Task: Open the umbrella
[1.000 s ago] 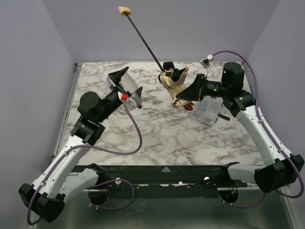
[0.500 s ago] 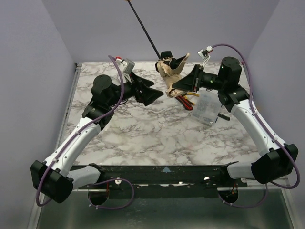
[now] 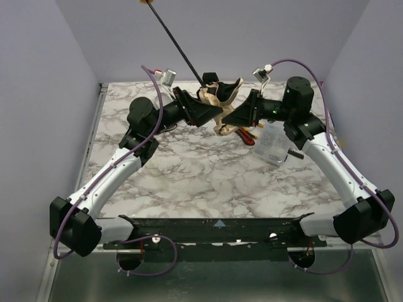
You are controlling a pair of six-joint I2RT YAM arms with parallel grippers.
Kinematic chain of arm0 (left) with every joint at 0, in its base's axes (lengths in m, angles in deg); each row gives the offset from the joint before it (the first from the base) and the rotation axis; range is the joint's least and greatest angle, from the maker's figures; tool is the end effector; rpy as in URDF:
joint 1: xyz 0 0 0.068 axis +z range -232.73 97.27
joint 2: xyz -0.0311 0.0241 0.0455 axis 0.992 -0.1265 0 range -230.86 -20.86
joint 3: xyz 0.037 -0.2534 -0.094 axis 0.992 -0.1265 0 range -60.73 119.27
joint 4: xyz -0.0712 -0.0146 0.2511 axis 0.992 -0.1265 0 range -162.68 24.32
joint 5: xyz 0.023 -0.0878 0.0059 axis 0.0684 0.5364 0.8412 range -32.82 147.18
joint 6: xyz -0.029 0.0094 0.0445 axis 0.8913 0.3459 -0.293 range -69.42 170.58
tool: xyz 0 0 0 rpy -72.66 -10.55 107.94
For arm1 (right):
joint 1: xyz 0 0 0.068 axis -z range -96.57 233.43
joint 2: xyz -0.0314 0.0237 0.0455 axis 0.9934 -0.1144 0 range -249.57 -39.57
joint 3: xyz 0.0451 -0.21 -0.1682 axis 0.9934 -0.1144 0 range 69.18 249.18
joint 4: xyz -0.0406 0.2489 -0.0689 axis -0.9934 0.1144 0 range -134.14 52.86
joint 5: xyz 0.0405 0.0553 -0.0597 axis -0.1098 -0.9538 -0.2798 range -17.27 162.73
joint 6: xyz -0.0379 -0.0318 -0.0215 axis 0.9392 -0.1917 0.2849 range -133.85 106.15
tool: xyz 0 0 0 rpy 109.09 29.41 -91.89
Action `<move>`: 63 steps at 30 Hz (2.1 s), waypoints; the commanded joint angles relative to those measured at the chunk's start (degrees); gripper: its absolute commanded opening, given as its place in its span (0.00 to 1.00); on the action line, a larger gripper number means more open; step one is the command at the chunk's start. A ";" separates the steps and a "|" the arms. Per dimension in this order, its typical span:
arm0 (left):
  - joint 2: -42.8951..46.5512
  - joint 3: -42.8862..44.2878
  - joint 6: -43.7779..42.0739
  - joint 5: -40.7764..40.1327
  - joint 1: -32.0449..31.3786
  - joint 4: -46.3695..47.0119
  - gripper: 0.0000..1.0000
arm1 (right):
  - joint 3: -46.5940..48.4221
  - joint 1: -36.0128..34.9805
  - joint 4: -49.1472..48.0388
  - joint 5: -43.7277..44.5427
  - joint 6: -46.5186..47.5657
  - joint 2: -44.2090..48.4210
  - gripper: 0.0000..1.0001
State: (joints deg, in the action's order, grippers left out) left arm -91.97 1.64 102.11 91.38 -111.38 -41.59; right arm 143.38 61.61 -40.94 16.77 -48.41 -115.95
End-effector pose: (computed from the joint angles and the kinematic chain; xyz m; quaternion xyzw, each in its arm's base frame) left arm 0.2410 -0.1545 0.4128 0.1142 0.6144 -0.6258 0.4667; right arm 0.2660 0.1383 0.4118 -0.2414 0.6841 0.5867 0.3600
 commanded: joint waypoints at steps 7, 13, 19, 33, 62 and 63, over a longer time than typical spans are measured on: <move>-2.10 5.66 4.81 -9.94 1.32 -0.09 0.92 | 1.61 -3.40 3.44 -2.01 7.11 2.65 0.00; -2.62 5.66 6.22 -9.36 1.57 0.73 0.64 | 1.04 -3.93 3.06 -2.31 7.21 2.74 0.00; -2.74 4.88 6.12 -5.13 1.82 1.83 0.02 | 3.25 -3.93 3.04 -1.53 8.34 1.61 0.24; -0.30 8.85 2.69 -13.69 4.53 -15.70 0.00 | 3.73 -4.14 14.61 15.69 32.90 10.48 0.53; 3.81 4.40 -3.27 -13.10 1.07 -7.75 0.00 | -2.56 -19.24 1.50 31.24 56.72 9.69 0.41; 3.71 4.51 -3.23 -13.18 1.02 -7.90 0.00 | -2.65 -19.64 1.54 31.10 57.17 9.50 0.40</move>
State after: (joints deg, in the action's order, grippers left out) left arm -89.17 5.33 99.62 78.66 -109.87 -52.95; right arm 140.80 43.20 -38.16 46.15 6.40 -105.57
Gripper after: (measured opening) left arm 0.329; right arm 0.405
